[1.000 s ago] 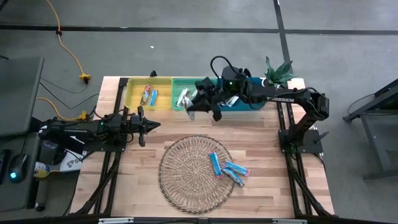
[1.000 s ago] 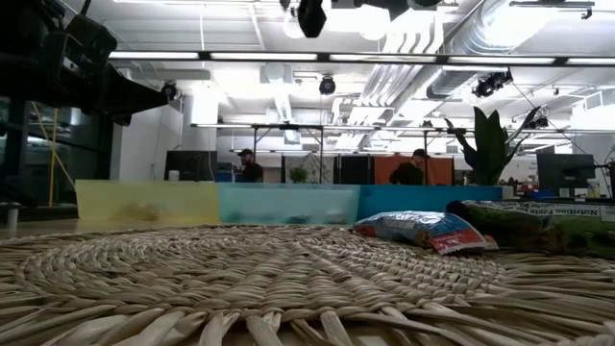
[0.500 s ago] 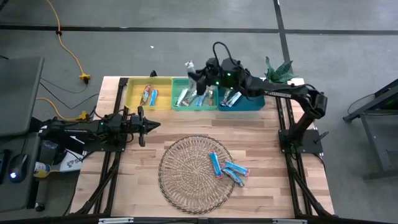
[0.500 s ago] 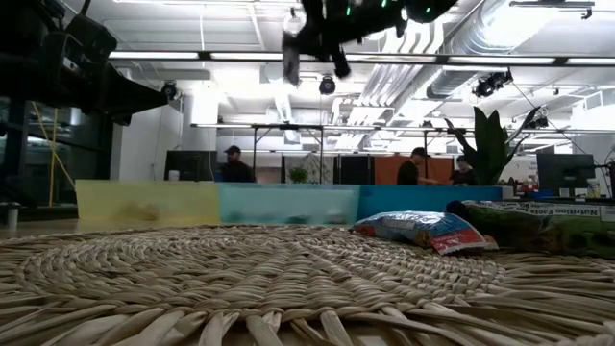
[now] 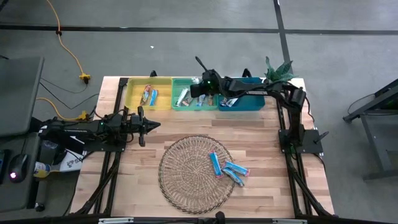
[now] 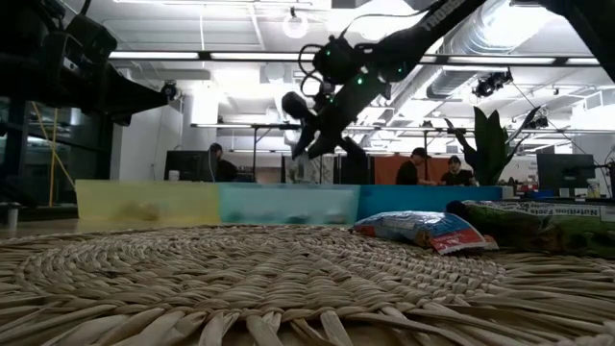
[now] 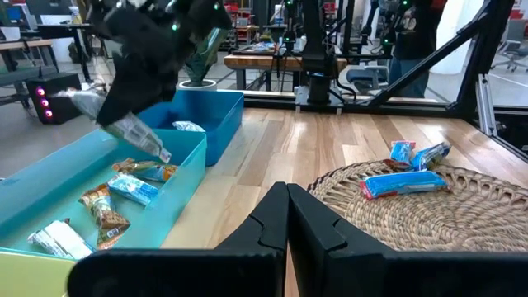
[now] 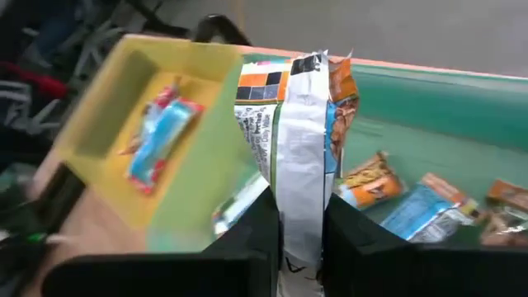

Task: Pick and place Granola Bars by type
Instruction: Put the yellow granola bar into the green bin, then put the blue granola bar into the blue bin

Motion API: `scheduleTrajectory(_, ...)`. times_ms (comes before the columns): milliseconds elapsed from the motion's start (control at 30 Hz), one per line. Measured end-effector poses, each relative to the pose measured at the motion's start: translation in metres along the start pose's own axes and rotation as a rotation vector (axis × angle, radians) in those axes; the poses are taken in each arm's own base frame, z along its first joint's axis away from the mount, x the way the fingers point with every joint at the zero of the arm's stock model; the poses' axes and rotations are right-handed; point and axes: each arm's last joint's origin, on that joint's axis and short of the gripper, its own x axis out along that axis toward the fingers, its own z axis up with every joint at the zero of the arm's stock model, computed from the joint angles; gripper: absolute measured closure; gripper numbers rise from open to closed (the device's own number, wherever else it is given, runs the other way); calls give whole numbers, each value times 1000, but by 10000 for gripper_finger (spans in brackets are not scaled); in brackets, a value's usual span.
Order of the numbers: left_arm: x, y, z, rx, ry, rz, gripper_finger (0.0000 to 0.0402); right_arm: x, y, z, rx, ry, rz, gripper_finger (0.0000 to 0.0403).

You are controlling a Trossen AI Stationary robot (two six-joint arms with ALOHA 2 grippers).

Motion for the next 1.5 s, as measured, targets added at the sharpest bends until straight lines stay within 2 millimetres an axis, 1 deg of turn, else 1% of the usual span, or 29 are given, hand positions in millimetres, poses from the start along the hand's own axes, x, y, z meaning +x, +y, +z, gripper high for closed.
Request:
scheduleTrajectory(167,0,0,0,0,0,0,401,3,-6,1,20,-43,-71,364)
scheduleTrajectory(233,0,0,0,0,-1,0,401,3,-11,3,31,-51,-118,361)
scheduleTrajectory(333,0,0,0,0,-1,0,401,3,-21,3,69,-28,-189,352)
scheduleTrajectory(467,0,0,0,0,-1,0,401,2,-29,5,67,-13,-239,345)
scheduleTrajectory(600,0,0,0,0,-1,0,401,3,-32,8,74,9,-212,344)
scheduleTrajectory(933,0,0,0,0,-1,0,401,3,-33,5,42,51,-201,340)
scheduleTrajectory(1067,0,0,0,0,-1,0,401,3,-32,5,9,74,-180,321)
scheduleTrajectory(1333,0,0,0,0,-1,0,401,3,-32,4,14,88,-164,265)
scheduleTrajectory(1433,0,0,0,0,-1,0,401,3,-31,4,-5,93,-153,254)
scheduleTrajectory(1500,0,0,0,0,-1,0,401,3,-29,5,-37,100,-107,252)
